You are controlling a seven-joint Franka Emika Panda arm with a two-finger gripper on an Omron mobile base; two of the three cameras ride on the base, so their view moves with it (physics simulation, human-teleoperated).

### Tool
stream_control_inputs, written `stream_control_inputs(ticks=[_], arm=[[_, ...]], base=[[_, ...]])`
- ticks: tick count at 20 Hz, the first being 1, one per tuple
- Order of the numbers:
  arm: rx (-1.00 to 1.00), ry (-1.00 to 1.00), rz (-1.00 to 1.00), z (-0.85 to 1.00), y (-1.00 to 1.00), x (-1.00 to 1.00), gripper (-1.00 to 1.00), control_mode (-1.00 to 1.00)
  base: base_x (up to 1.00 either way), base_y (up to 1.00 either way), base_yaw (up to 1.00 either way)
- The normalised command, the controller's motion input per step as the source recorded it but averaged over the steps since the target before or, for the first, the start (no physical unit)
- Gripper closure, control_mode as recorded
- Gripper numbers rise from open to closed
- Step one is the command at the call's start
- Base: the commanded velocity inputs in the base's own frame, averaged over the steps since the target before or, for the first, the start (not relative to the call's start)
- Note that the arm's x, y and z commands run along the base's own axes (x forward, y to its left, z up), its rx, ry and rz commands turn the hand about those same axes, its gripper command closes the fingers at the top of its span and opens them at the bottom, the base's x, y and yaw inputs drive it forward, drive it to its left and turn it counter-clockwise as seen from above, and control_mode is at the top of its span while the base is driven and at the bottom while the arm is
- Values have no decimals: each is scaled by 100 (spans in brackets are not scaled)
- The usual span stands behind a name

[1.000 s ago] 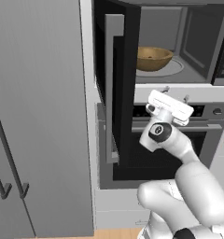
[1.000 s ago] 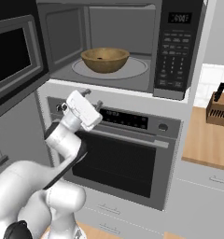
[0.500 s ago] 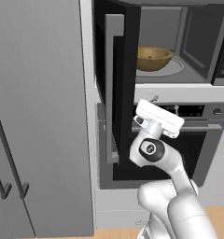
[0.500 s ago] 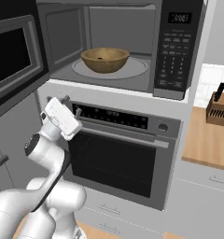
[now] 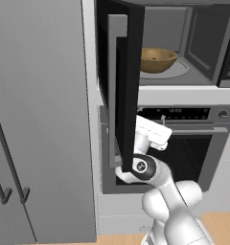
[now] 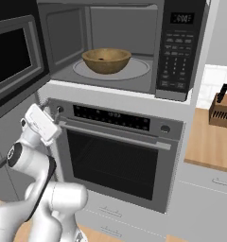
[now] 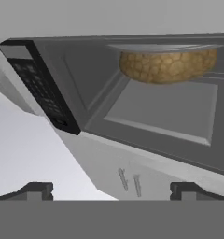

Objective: Pick the avocado from the sink and place it in the bowl. Then pick the bowl and place it in the microwave. Then close the microwave door and press the start button.

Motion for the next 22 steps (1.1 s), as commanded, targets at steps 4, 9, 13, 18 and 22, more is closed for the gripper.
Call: stream_control_inputs(ticks=[4,9,13,18,22], arm=[[0,-3,-1,-22,71,-7,-100,-100],[0,-5,0,-27,78,-13,-100,-100],[0,-2,0,-21,80,0,-100,-100],[0,0,-2,-2,93,-4,-100,-100],[3,-4,-13,0,97,-16,-100,-100]], base=[[0,0,0],[0,0,0],[0,0,0],[0,0,0],[0,0,0]])
